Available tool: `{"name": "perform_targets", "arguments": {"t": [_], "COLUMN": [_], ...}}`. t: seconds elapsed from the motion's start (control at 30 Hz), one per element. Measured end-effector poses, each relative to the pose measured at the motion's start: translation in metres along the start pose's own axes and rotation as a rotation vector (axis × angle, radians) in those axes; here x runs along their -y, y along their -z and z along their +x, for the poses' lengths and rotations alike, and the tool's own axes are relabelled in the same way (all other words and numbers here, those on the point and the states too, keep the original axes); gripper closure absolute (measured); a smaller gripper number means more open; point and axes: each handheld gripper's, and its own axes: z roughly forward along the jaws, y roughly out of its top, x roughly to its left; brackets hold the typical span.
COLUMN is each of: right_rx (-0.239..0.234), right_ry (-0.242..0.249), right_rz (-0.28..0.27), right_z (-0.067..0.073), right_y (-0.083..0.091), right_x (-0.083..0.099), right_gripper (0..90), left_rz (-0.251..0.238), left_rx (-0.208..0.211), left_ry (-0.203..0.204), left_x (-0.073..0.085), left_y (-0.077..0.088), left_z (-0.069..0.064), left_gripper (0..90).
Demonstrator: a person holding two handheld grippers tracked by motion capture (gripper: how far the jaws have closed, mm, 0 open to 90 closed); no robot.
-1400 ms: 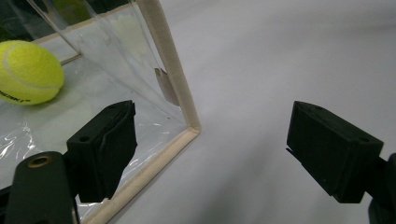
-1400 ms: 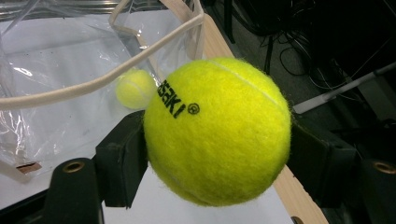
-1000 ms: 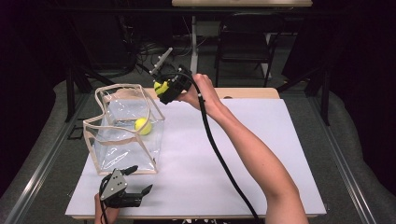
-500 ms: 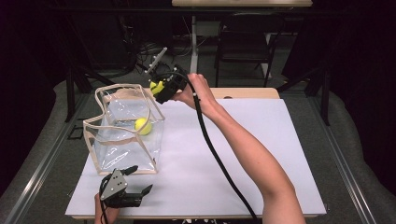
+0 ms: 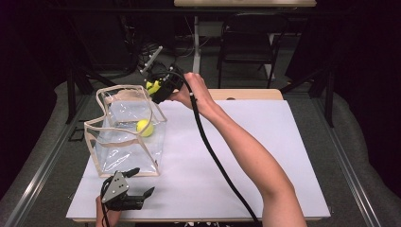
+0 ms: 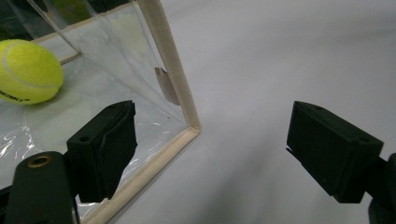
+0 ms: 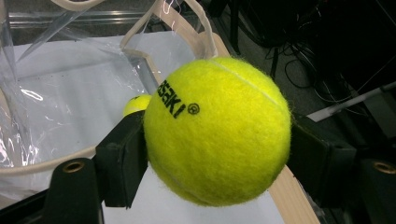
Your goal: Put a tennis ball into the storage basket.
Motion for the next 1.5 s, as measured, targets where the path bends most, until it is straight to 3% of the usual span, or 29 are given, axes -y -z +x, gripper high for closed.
{"name": "perform_targets", "arguments": {"t": [0.67,1.5], "right_rx": [-0.012,-0.033], "right_ry": [0.023,0.046], "right_rz": [-0.017,-0.024], "right_z": [0.012,0.026], "right_y": [-0.012,-0.031], "right_x": [-0.017,-0.026], "right_gripper": [26.5,26.5], "left_rz": [0.001,0.0], "left_rx": [0.0,0.0], "left_ry": [0.0,-0.002], "left_x": [0.0,0.0], "left_y": [0.0,0.0], "left_z": [0.0,0.0], "left_gripper": [15.9,15.9]}}
